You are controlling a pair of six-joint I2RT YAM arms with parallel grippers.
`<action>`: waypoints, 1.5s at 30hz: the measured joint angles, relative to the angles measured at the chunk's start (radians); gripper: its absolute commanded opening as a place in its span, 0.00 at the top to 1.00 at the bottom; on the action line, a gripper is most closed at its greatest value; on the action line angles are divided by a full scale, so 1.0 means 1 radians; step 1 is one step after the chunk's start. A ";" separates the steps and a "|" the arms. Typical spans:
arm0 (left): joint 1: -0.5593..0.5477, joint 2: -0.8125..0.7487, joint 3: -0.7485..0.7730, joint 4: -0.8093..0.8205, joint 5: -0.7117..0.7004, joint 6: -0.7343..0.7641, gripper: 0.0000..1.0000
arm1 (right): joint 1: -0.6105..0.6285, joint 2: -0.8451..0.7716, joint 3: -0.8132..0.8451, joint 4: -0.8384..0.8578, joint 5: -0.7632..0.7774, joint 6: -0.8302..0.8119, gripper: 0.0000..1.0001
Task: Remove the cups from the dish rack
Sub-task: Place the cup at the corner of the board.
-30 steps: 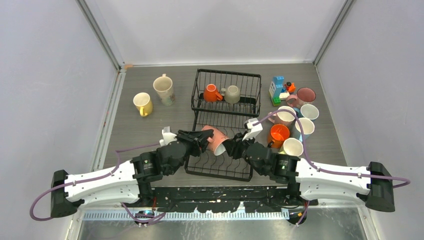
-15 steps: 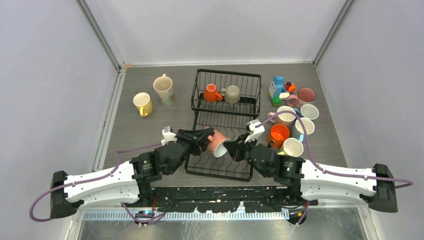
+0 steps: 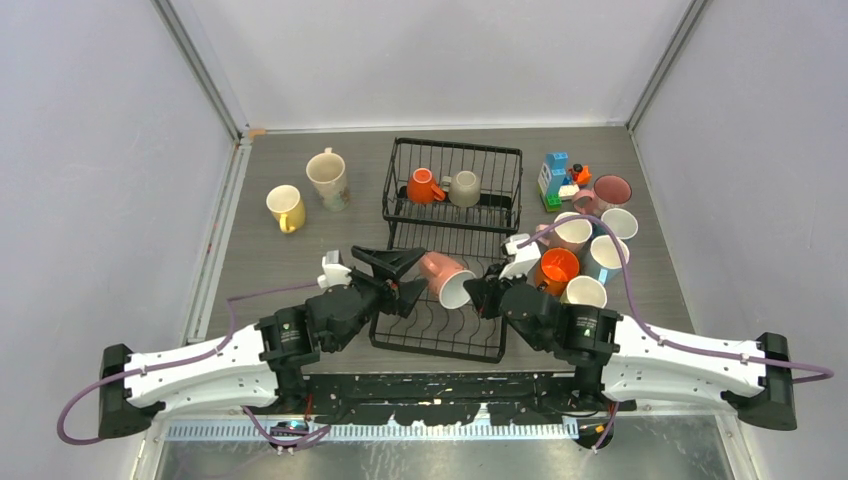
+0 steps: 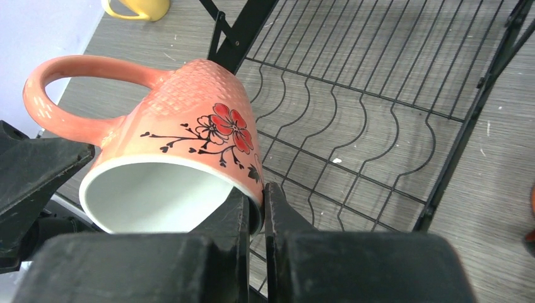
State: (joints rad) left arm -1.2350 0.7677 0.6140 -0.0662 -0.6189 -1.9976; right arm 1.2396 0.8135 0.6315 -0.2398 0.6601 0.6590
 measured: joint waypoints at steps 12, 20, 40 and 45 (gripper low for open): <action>0.000 -0.079 0.160 -0.193 0.003 0.334 0.05 | 0.000 -0.026 0.163 -0.280 0.011 0.074 0.99; 0.000 -0.116 0.171 -0.267 0.003 0.480 0.04 | 0.000 -0.002 0.401 -0.499 0.008 0.121 0.99; 0.000 -0.142 0.234 -0.418 0.003 0.721 0.03 | -0.412 0.282 0.946 -0.864 -0.015 0.173 1.00; -0.001 -0.135 0.255 -0.428 0.003 0.752 0.02 | -0.574 0.360 0.999 -0.900 -0.082 0.178 0.99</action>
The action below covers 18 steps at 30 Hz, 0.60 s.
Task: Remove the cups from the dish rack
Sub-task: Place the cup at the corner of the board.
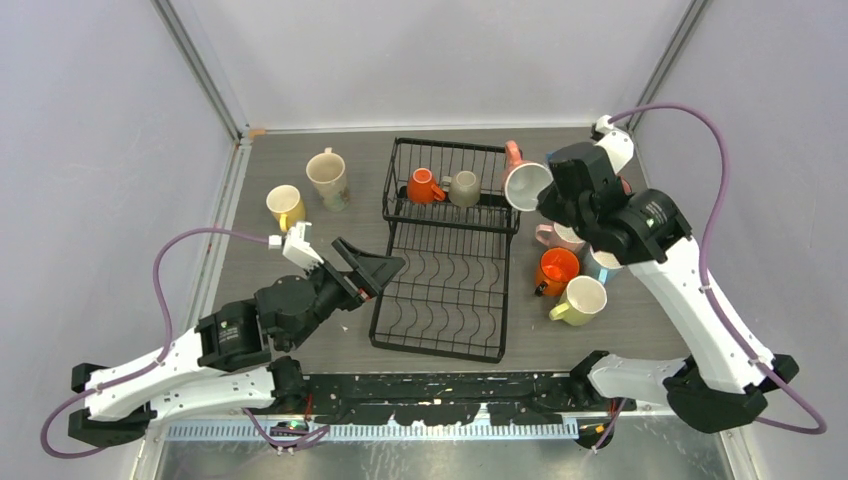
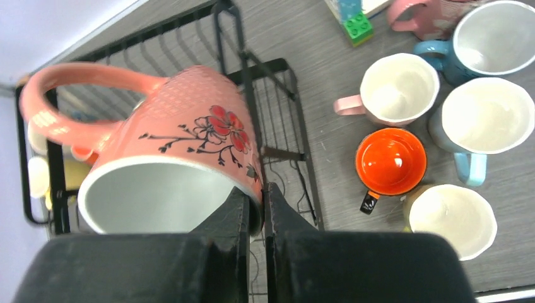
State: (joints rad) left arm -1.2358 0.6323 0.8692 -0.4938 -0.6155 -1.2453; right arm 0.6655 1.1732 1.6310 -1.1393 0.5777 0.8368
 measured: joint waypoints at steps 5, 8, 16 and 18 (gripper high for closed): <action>0.000 0.000 0.013 -0.025 0.000 0.020 0.02 | -0.228 0.013 0.000 -0.013 -0.086 0.007 0.99; 0.000 0.004 0.025 -0.049 0.001 0.028 0.02 | -0.352 -0.005 -0.003 -0.066 -0.104 0.003 0.99; 0.000 0.056 0.084 -0.071 0.020 0.054 0.01 | -0.502 -0.088 -0.016 -0.149 -0.132 -0.001 1.00; 0.000 0.072 0.097 -0.080 0.027 0.058 0.01 | -0.525 -0.096 -0.032 -0.155 -0.131 0.000 0.99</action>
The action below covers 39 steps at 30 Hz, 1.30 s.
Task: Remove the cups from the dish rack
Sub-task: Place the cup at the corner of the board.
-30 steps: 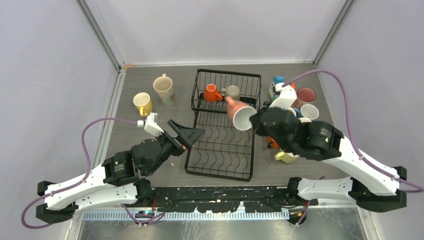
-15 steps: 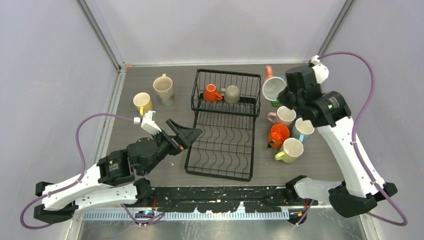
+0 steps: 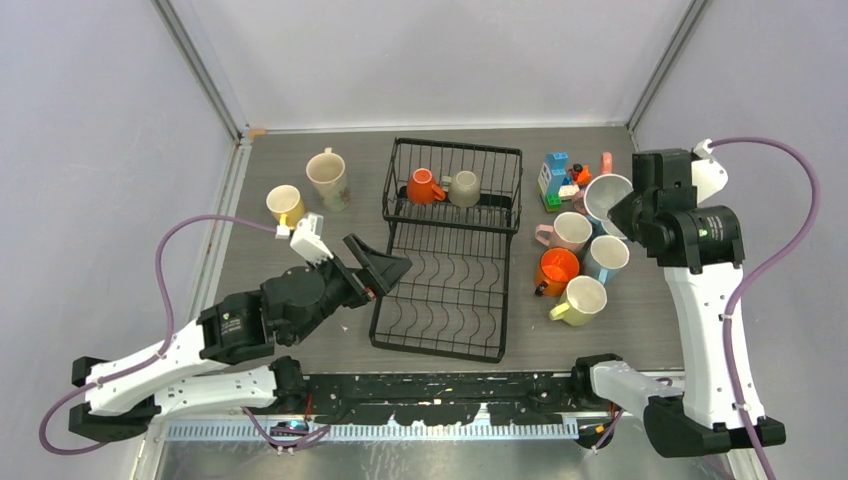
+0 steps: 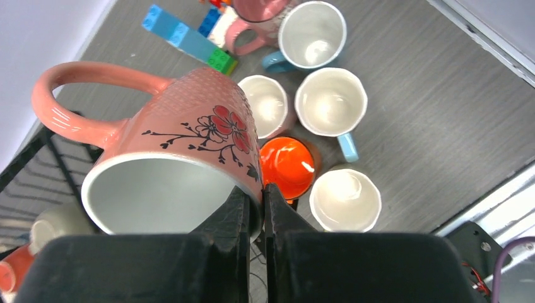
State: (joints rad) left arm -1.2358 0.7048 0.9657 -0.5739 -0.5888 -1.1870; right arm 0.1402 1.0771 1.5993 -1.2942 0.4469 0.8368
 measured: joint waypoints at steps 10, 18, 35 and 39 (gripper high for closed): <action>0.000 0.092 0.056 -0.045 0.047 0.021 0.00 | -0.291 -0.016 -0.179 -0.017 -0.035 -0.015 0.99; 0.002 0.137 0.087 -0.093 0.087 0.022 0.00 | -0.566 -0.075 -0.300 -0.016 -0.134 -0.033 0.99; 0.029 0.174 0.099 -0.113 0.150 0.024 0.00 | -0.787 -0.126 -0.574 0.060 -0.257 -0.035 0.99; 0.036 0.164 0.099 -0.114 0.154 0.024 0.00 | -0.826 -0.111 -0.630 0.093 -0.268 -0.032 1.00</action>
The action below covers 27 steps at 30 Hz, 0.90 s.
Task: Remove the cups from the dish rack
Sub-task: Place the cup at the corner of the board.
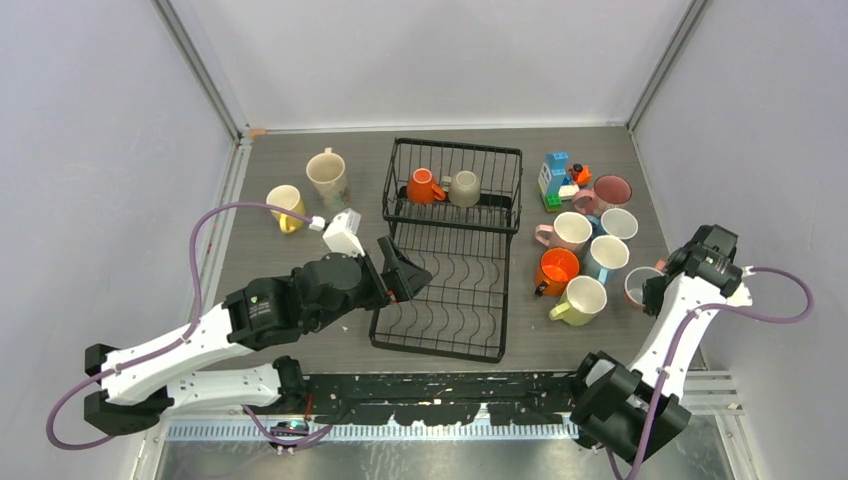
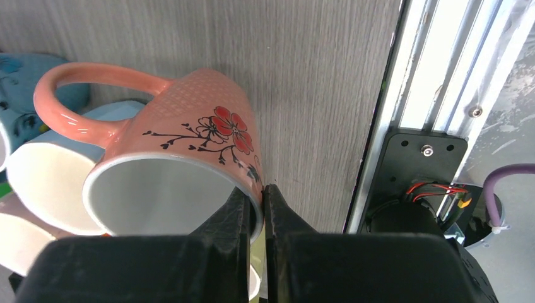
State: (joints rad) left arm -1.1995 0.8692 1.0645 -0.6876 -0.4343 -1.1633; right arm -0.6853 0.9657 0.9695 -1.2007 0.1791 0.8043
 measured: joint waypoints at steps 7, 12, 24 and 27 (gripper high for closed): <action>0.007 -0.002 -0.006 0.002 0.006 -0.002 0.00 | -0.026 0.039 -0.105 0.066 -0.042 0.007 1.00; 0.009 -0.001 -0.011 0.002 0.010 -0.003 0.00 | -0.038 0.070 -0.135 0.101 -0.054 0.011 1.00; 0.009 -0.006 -0.032 0.003 0.009 -0.007 0.00 | -0.054 0.106 -0.159 0.143 -0.061 0.017 0.71; 0.009 -0.010 -0.036 0.002 0.009 -0.008 0.00 | -0.055 0.105 -0.159 0.161 -0.062 0.028 0.61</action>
State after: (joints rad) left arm -1.1908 0.8589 1.0283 -0.6857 -0.4255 -1.1717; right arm -0.7399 1.0710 0.8104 -1.0397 0.1173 0.8322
